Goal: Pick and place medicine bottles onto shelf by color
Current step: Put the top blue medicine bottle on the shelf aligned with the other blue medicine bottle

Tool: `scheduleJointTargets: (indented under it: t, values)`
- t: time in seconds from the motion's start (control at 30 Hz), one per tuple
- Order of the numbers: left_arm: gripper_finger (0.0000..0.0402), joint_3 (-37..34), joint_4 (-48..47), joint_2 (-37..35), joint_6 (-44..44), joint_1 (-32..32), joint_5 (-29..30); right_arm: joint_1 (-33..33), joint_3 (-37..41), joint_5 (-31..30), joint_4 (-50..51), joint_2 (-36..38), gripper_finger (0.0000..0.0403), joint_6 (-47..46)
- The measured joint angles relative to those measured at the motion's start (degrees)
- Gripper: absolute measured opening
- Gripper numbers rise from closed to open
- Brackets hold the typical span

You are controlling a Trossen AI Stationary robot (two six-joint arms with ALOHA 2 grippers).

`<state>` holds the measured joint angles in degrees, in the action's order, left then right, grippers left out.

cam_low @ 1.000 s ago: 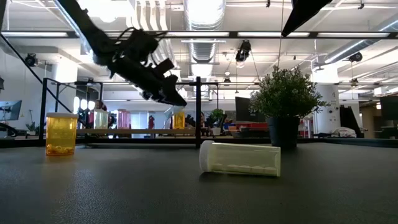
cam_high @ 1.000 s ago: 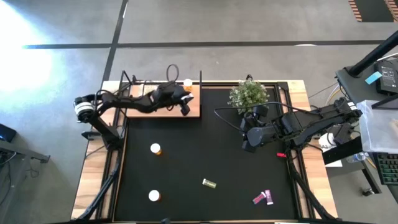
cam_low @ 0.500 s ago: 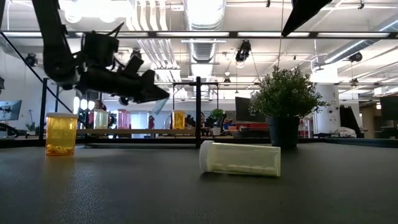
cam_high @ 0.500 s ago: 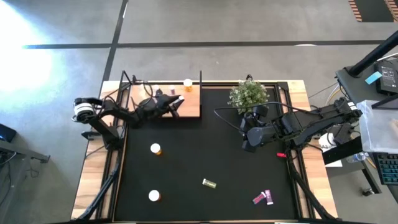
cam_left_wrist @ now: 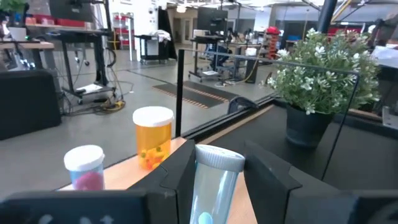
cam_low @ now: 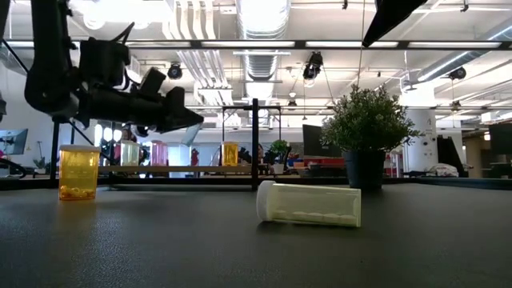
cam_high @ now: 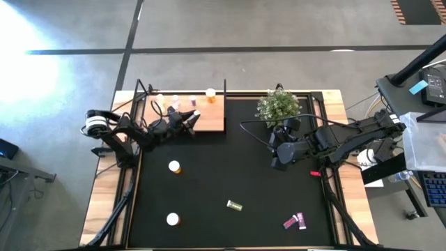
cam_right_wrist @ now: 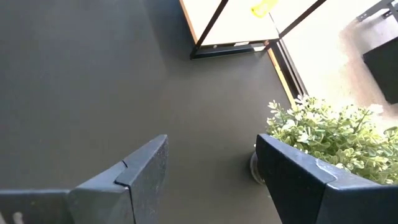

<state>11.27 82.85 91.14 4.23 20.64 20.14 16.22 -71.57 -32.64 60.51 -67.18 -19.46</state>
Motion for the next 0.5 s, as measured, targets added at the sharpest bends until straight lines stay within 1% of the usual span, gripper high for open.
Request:
scheduleJointTargets:
  t: [0.2,0.5]
  values:
    - [0.01,-0.52,3.64,4.0,0.02,-0.52,1.45,0.01,0.0,0.0,0.0,0.0,0.0235,0.01]
    - [0.01,0.1,4.37,6.73,1.4,-0.57,4.38,0.0,0.0,0.01,0.01,0.0,0.0235,0.01]
